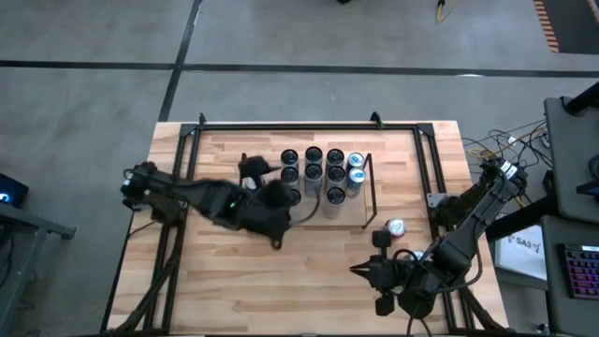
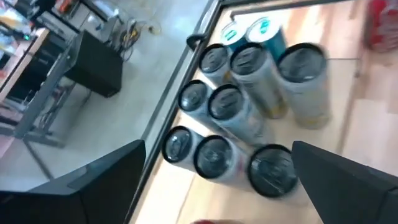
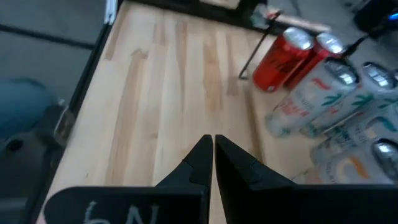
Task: Place canned beverage on shelf
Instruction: Put the white and pink soda can on the shelf aligned with the other white and pink soda can
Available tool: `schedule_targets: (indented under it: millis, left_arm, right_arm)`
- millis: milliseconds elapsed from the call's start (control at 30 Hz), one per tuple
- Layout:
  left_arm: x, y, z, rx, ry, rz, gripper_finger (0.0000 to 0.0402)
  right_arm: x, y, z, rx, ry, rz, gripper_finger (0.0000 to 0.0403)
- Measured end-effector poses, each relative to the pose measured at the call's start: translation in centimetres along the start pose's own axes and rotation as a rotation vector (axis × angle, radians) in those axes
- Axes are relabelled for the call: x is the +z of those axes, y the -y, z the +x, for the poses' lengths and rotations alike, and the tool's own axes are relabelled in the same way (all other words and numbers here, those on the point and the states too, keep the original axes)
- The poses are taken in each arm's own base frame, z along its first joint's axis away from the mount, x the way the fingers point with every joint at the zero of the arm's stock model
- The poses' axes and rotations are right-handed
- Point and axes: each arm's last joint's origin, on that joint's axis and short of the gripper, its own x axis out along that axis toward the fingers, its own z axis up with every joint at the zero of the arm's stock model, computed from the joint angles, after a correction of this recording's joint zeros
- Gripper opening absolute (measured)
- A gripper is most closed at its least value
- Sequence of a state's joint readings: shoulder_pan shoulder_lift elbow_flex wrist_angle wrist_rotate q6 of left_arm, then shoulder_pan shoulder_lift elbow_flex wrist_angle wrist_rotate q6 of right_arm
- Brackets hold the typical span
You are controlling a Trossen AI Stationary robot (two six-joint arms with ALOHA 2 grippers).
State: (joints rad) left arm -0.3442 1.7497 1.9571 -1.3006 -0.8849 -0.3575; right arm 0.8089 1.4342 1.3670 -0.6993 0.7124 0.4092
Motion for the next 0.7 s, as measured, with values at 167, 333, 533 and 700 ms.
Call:
schedule_targets:
  millis: [167,333,533,700]
  left_arm:
    - [-2.1,1.7,-2.5,-0.039,0.045,0.037,0.0387]
    - [-5.2,4.0,-2.7,-0.150,0.056,0.084,0.0387]
    - [-7.7,5.6,-1.8,-0.417,0.181,0.131,0.0387]
    - [-9.4,5.2,-1.0,-0.543,0.359,0.222,0.0387]
  right_arm:
    - [0.7,-0.1,0.0,-0.026,0.070,0.050,0.0009]
    - [1.1,-0.3,-0.1,-0.001,0.108,0.087,0.0009]
    - [2.5,0.9,0.7,-0.124,0.205,0.080,0.0009]
    - [3.6,4.2,3.0,-0.230,0.192,0.147,0.0009]
